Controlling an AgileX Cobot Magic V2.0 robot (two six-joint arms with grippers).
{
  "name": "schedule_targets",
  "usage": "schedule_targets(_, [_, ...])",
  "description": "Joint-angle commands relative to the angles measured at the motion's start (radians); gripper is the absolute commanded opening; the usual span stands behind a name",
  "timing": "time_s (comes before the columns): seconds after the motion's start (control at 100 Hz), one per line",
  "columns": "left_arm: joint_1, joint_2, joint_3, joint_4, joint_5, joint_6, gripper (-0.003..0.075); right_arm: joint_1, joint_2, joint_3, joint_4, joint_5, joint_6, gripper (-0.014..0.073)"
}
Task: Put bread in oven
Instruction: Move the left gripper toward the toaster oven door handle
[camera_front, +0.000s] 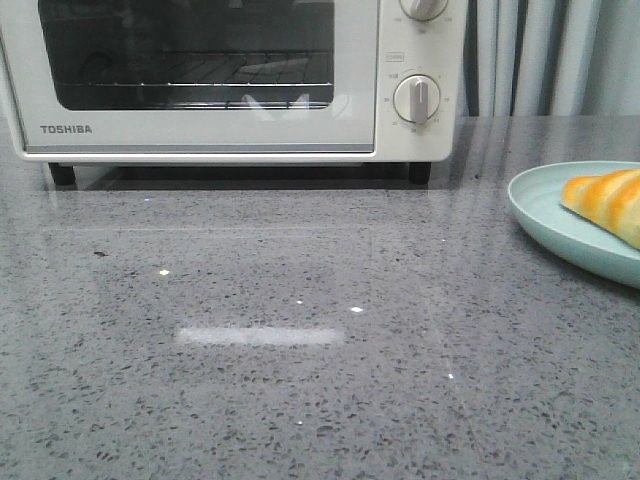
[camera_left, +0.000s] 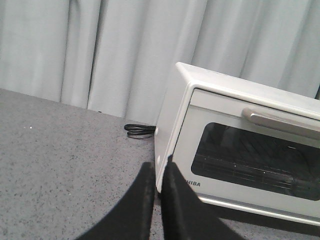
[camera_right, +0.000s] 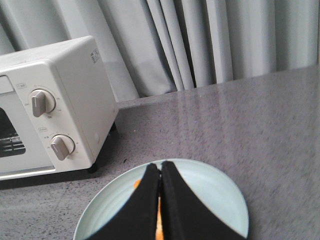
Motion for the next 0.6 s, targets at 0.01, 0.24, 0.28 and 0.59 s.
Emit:
schedule_targets(0.01, [0.004, 0.087, -0.149, 0.035, 0.019, 0.007, -0.0020, -0.008, 0.058, -0.130, -0.025, 0.014, -0.085, -0.0031])
schedule_targets(0.24, [0.004, 0.191, -0.337, 0.035, 0.145, 0.133, -0.0020, 0.010, 0.115, -0.270, -0.025, 0.105, -0.132, -0.0031])
schedule_targets(0.28, [0.004, 0.193, -0.343, 0.035, 0.150, 0.137, -0.0020, 0.010, 0.117, -0.273, -0.025, 0.111, -0.132, -0.0030])
schedule_targets(0.59, [0.004, 0.193, -0.345, 0.035, 0.172, 0.186, -0.0004, 0.010, 0.119, -0.273, -0.024, 0.124, -0.132, 0.0105])
